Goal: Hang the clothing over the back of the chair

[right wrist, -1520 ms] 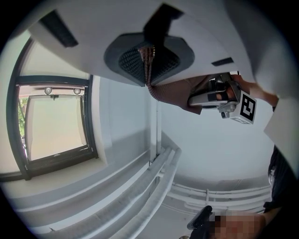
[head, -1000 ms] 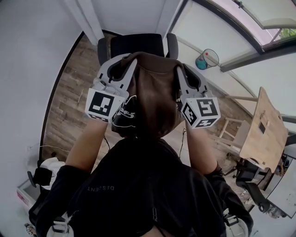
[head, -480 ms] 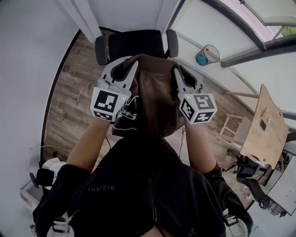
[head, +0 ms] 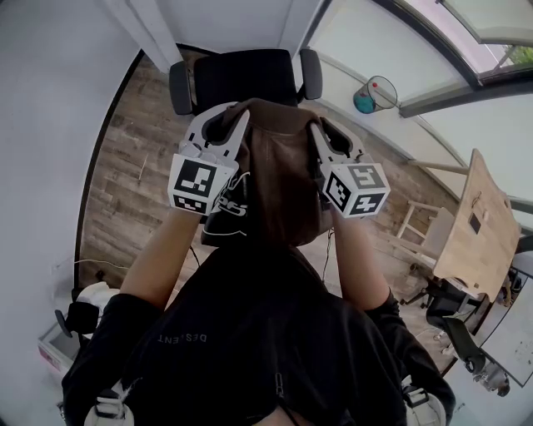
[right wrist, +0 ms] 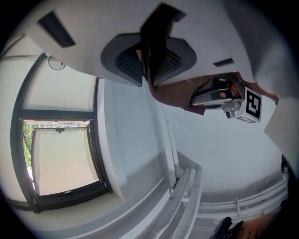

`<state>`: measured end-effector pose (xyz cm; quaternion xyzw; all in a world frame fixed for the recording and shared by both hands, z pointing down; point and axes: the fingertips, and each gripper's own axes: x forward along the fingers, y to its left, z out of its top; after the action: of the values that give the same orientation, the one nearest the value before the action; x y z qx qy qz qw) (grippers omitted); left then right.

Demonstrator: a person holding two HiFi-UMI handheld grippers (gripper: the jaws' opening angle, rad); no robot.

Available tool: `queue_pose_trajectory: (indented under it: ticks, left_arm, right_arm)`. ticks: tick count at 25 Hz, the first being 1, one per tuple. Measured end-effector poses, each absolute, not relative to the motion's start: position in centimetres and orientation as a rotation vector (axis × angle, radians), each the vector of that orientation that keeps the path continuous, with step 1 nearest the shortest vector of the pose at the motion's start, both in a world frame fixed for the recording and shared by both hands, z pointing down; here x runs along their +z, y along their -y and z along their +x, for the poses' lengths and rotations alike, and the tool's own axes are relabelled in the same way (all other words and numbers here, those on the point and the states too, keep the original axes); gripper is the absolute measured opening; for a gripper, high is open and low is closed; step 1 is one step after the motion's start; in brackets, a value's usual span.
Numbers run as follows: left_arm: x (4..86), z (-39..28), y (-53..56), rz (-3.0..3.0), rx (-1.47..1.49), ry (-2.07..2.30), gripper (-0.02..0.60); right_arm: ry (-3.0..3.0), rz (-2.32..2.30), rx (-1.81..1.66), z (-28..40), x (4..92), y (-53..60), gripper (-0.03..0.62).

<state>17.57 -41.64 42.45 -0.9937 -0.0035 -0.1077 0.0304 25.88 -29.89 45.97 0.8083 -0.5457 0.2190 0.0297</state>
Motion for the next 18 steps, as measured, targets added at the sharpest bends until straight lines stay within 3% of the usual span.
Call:
queue_pose_trajectory:
  ticks: [11, 18]
  left_arm:
    - [45.7, 18.0, 42.2, -3.073, -0.493, -0.001, 0.081]
    - [47.9, 18.2, 43.2, -3.126, -0.642, -0.009, 0.179]
  right_arm:
    - [1.673, 2.468, 0.769, 26.3, 47.8, 30.2, 0.103]
    - [1.683, 2.455, 0.788, 26.1, 48.2, 30.1, 0.101]
